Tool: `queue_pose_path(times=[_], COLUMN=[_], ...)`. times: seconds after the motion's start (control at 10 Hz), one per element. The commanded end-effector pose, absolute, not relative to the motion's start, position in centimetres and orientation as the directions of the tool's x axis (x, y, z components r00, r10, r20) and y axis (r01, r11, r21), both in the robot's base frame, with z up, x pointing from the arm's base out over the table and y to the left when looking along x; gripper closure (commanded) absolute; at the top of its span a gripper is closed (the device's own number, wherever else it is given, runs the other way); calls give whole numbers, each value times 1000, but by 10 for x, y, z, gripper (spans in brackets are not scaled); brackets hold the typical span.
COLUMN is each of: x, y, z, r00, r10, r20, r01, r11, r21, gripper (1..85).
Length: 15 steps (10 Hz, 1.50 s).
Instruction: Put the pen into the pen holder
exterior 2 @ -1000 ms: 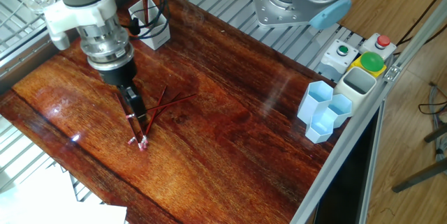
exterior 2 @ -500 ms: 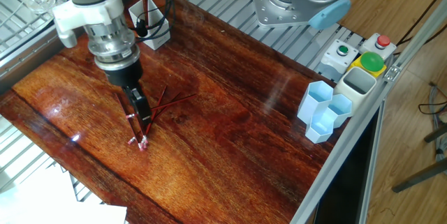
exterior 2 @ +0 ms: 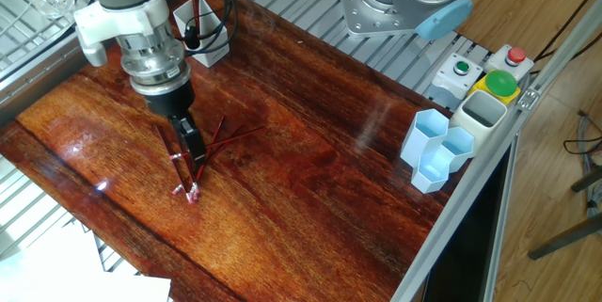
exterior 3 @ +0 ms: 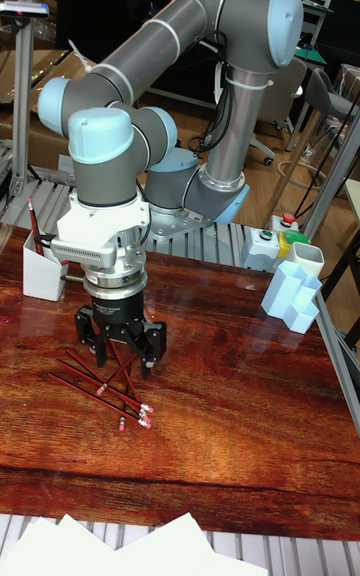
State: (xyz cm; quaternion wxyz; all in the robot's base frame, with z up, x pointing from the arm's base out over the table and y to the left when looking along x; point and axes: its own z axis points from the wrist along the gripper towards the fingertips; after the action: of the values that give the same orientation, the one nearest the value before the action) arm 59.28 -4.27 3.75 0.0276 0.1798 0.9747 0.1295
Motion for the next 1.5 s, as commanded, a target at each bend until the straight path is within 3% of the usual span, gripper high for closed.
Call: queue_pose_path(times=[0.0,0.4,0.9,1.4], x=[580,593,584,585], y=[-49,-46,-52,-51], z=[36,25,12,11], r00=[-941,-934,-923,-918], r10=[338,356,384,396], r20=[27,2,17,21], r01=[335,346,379,392], r11=[914,905,903,900], r21=[229,248,200,191], gripper=[150,160,310,370])
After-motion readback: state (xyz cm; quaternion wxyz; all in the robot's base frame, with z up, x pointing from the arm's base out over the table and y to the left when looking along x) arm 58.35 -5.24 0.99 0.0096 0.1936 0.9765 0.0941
